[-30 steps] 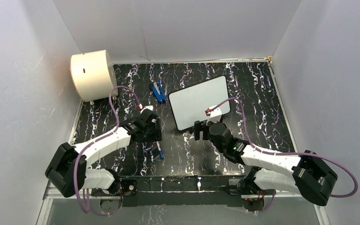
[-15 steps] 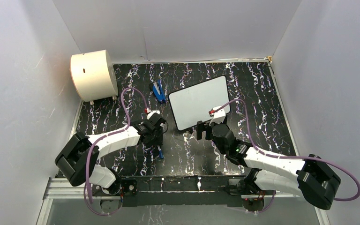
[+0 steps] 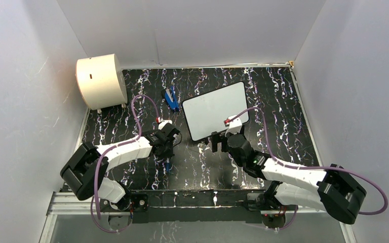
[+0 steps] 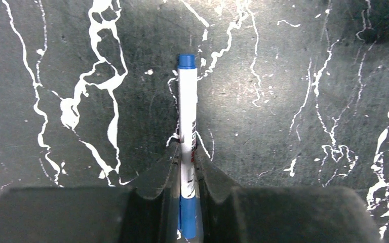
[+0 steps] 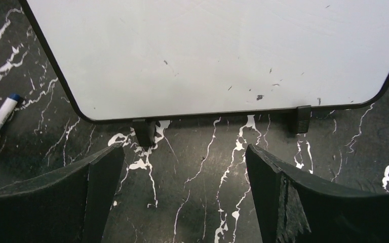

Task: Write a sentence on the whiteboard
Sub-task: Pick up the whiteboard marker at the center of the board, then open the pen cap.

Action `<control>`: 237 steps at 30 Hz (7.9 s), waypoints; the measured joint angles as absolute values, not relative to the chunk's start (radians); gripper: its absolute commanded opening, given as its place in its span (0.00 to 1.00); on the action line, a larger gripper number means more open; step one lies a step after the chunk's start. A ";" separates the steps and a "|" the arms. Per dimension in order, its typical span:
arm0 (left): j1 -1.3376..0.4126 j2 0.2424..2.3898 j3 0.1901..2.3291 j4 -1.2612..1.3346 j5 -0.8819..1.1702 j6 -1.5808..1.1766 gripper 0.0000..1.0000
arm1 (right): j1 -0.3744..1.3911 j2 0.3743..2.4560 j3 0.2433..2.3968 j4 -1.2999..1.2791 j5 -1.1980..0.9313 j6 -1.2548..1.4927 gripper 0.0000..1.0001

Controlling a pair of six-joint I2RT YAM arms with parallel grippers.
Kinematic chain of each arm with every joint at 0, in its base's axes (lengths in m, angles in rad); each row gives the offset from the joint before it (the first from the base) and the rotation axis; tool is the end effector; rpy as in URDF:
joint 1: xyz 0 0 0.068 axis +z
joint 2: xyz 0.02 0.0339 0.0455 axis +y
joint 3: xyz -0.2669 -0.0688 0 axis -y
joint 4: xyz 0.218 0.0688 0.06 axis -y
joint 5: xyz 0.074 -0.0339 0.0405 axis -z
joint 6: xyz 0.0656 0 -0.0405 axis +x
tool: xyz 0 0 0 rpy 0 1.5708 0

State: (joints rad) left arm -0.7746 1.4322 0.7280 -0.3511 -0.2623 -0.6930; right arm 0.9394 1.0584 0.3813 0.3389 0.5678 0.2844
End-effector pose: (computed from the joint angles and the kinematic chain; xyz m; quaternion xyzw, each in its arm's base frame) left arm 0.1947 -0.1668 0.1629 0.0058 0.9592 -0.0753 0.2724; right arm 0.1575 0.1557 0.2134 -0.0987 0.7938 0.1316 0.5855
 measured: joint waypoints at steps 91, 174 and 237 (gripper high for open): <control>-0.775 1.075 0.877 -0.398 0.076 0.020 0.00 | 0.821 1.004 0.645 0.150 -0.171 0.421 0.76; -0.853 1.157 1.000 -0.382 0.428 0.532 0.00 | 0.713 1.219 0.815 0.010 -0.687 0.547 0.27; -0.862 0.977 0.815 -0.276 0.292 0.558 0.00 | 0.701 1.042 0.787 -0.002 -0.651 0.488 0.18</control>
